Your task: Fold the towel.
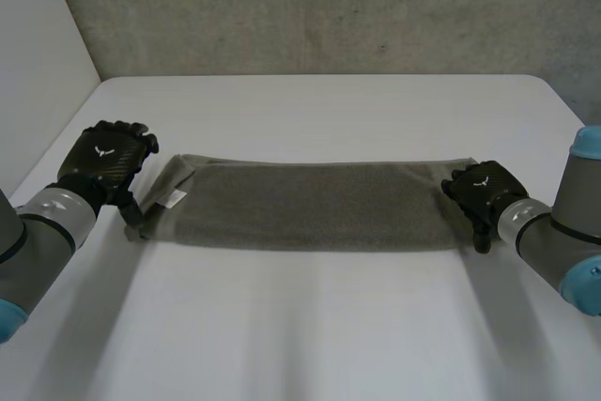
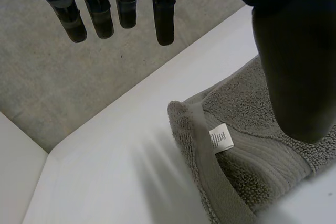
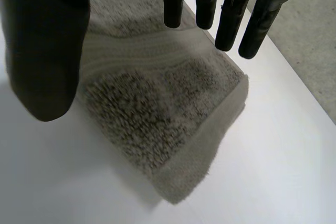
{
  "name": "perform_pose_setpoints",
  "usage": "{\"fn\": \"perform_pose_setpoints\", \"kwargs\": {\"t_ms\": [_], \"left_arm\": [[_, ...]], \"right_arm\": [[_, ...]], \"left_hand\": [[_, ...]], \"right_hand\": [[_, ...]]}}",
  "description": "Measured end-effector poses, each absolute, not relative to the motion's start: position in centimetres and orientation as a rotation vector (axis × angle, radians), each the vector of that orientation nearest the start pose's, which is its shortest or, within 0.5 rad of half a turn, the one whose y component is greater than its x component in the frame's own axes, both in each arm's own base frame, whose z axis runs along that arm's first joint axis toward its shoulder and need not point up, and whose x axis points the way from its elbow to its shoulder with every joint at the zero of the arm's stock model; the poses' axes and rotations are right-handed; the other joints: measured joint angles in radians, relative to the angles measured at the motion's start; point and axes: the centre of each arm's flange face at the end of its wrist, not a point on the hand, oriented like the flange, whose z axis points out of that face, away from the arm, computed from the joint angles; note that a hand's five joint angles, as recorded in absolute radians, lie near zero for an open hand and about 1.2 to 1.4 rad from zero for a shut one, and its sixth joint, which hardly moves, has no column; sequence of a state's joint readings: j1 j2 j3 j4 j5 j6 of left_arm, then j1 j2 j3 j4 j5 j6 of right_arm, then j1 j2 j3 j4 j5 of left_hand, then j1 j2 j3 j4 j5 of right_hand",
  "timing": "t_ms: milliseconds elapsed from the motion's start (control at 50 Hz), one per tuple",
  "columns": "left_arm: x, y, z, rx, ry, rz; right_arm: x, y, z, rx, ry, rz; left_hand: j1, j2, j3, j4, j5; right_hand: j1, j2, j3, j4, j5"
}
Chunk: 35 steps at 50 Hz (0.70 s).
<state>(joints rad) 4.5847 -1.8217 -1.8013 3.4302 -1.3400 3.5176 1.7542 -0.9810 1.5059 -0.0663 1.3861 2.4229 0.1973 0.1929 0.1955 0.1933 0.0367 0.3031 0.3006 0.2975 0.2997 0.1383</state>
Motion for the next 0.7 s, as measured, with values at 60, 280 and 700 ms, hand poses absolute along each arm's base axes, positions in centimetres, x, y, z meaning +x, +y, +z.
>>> {"fn": "perform_pose_setpoints", "kwargs": {"t_ms": [60, 280, 700], "left_arm": [[-19.0, -29.9, 18.6, 0.821, 2.296, -2.009], [-18.5, -30.2, 18.6, 0.805, 2.303, -2.001], [-18.0, -30.1, 18.7, 0.802, 2.309, -2.007]], "right_arm": [[20.7, -33.6, 12.3, -1.366, 2.443, -1.743], [17.8, -35.9, 11.9, -1.332, 2.579, -1.848], [14.8, -40.5, 22.2, -1.339, 2.513, -2.402]], "left_hand": [[0.0, 0.0, 0.0, -0.001, 0.0], [0.0, 0.0, 0.0, -0.002, 0.0], [0.0, 0.0, 0.0, -0.002, 0.0]], "right_hand": [[0.136, 0.147, 0.149, 0.142, 0.141], [1.006, 1.015, 1.015, 1.035, 1.02], [1.013, 1.025, 1.039, 1.039, 1.021]]}}
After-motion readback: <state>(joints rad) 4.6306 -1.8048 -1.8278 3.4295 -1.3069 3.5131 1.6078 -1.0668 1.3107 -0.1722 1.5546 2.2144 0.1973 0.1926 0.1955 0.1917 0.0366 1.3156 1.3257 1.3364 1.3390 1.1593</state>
